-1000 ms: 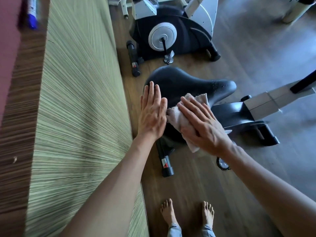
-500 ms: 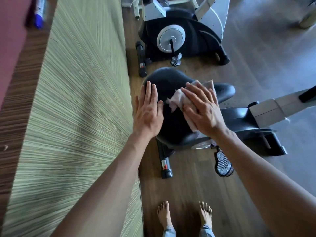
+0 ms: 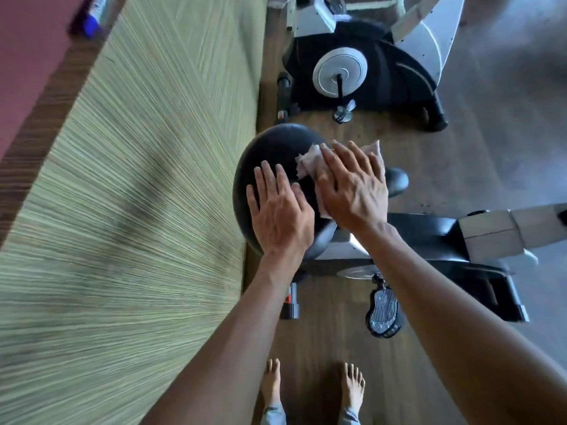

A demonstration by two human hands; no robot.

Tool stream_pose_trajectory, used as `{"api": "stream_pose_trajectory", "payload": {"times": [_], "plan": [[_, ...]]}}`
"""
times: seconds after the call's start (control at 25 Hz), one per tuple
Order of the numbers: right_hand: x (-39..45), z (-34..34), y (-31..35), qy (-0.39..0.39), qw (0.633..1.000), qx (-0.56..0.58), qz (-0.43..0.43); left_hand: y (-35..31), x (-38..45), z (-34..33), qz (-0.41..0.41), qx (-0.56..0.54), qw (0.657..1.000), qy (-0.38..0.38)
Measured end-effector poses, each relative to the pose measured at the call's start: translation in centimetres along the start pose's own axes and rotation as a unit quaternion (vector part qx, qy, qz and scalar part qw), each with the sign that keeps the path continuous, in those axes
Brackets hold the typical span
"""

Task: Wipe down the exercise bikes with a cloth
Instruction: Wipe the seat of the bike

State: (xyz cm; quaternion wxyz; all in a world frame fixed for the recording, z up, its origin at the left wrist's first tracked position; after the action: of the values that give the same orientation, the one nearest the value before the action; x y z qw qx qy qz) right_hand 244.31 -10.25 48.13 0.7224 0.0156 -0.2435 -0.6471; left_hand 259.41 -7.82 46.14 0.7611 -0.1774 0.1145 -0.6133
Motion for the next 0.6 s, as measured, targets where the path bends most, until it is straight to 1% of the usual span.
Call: {"api": "stream_pose_trajectory", "payload": {"times": [0.04, 0.08, 0.12, 0.16, 0.2, 0.24, 0.28, 0.32, 0.36, 0.4, 0.44, 0.48, 0.52, 0.56, 0.6], "plan": [[-0.5, -0.1, 0.8, 0.011, 0.997, -0.003, 0.076, 0.0, 0.0, -0.1, 0.011, 0.017, 1.0, -0.011], [-1.5, -0.1, 1.0, 0.03, 0.985, -0.01, 0.168, 0.1, 0.0, -0.2, 0.013, 0.037, 0.999, -0.023], [-2.3, 0.2, -0.1, 0.048, 0.972, -0.016, 0.228, 0.1, 0.0, -0.3, 0.011, 0.059, 0.998, -0.03], [-2.4, 0.9, -2.2, 0.053, 0.971, -0.019, 0.232, 0.0, 0.1, -0.5, 0.006, 0.075, 0.997, -0.031], [-1.8, 1.5, -4.3, 0.045, 0.982, -0.012, 0.183, -0.2, 0.1, -0.7, -0.001, 0.09, 0.995, -0.029], [-1.0, 1.6, -6.1, 0.039, 0.995, -0.001, 0.095, -0.3, 0.1, -0.7, -0.006, 0.104, 0.994, -0.029], [-0.2, 1.2, -6.8, 0.037, 0.999, 0.008, 0.006, -0.5, 0.0, -0.7, -0.008, 0.113, 0.993, -0.032], [0.5, 0.7, -5.7, 0.033, 0.999, 0.005, -0.034, -0.6, 0.1, -0.7, -0.008, 0.116, 0.993, -0.031], [0.8, 0.6, -3.6, 0.027, 0.999, -0.007, -0.016, -0.6, 0.2, -0.6, -0.009, 0.116, 0.993, -0.029], [0.7, 0.6, -1.5, 0.023, 0.999, -0.011, 0.042, -0.5, 0.2, -0.6, -0.01, 0.117, 0.993, -0.026], [0.2, 0.4, -0.1, 0.028, 0.993, -0.014, 0.118, -0.3, 0.1, -0.5, -0.011, 0.118, 0.993, -0.024], [-0.7, 0.3, 0.2, 0.053, 0.981, -0.017, 0.187, -0.2, 0.1, -0.5, -0.012, 0.117, 0.993, -0.023], [-1.6, 0.5, -0.7, 0.074, 0.968, -0.022, 0.237, -0.2, 0.1, -0.5, -0.013, 0.113, 0.993, -0.023], [-2.0, 0.8, -2.0, 0.083, 0.966, -0.026, 0.244, -0.3, 0.2, -0.5, -0.015, 0.111, 0.993, -0.024], [-1.6, 1.0, -3.5, 0.078, 0.975, -0.029, 0.205, -0.4, 0.3, -0.6, -0.015, 0.109, 0.994, -0.025]]}}
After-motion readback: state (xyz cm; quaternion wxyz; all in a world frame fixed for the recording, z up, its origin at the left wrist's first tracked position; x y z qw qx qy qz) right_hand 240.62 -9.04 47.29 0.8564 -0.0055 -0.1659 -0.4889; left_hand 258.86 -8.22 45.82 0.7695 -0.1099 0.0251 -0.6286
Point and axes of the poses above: each hand's wrist, its own x-axis towards the middle knuckle, its own z-axis out of the back of the hand, y = z × x, the point moved 10 cm from there along x, towards the middle knuckle, and after that the axes turned 5 degrees about z, right-handed, at the moved point
